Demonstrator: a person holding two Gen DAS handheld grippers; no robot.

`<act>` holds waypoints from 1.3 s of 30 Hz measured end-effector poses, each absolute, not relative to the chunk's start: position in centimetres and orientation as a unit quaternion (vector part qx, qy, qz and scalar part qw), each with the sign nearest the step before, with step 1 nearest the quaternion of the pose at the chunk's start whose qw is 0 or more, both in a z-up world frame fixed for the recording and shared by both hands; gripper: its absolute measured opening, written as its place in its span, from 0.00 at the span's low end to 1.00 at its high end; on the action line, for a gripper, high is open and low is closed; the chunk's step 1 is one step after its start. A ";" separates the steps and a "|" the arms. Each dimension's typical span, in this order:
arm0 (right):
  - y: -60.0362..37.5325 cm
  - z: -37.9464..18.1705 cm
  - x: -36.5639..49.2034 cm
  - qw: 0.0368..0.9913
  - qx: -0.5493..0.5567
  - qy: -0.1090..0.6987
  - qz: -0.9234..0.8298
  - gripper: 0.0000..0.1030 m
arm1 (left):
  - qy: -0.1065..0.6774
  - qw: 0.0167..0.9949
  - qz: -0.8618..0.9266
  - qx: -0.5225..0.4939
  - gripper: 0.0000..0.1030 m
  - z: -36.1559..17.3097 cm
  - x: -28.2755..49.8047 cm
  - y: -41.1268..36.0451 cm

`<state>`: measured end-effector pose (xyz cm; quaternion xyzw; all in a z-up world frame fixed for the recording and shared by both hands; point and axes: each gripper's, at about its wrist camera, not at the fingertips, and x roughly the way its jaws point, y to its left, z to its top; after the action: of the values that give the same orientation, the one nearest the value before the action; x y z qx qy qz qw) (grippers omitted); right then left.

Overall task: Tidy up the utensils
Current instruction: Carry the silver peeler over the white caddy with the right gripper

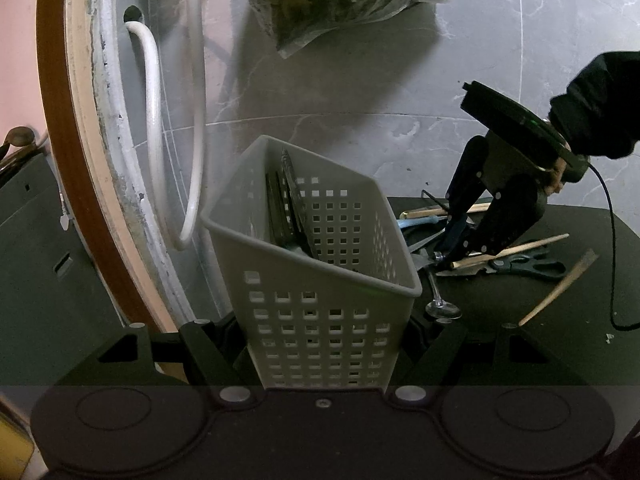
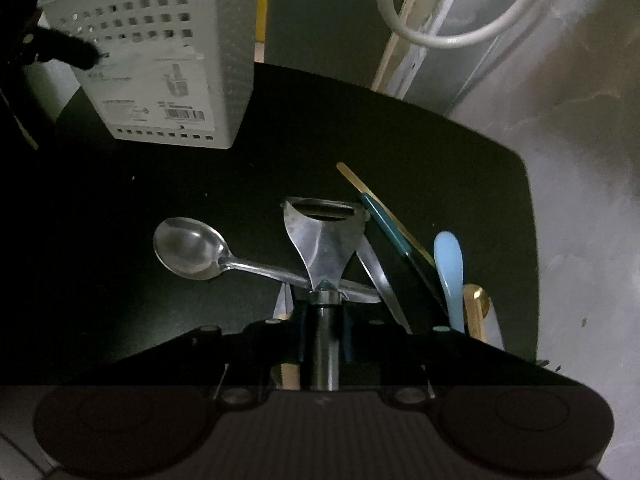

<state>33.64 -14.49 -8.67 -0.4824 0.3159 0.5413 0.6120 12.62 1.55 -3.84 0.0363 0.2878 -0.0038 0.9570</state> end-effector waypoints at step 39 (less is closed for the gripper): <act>-17.7 6.9 23.3 0.889 0.007 0.011 0.458 0.19 | 0.284 0.957 -0.033 0.053 0.74 -4.2 13.2 1.6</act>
<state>23.25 -17.73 6.86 0.0073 0.0112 0.4580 0.8889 13.24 1.62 -4.22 0.0533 0.2838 -0.0334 0.9568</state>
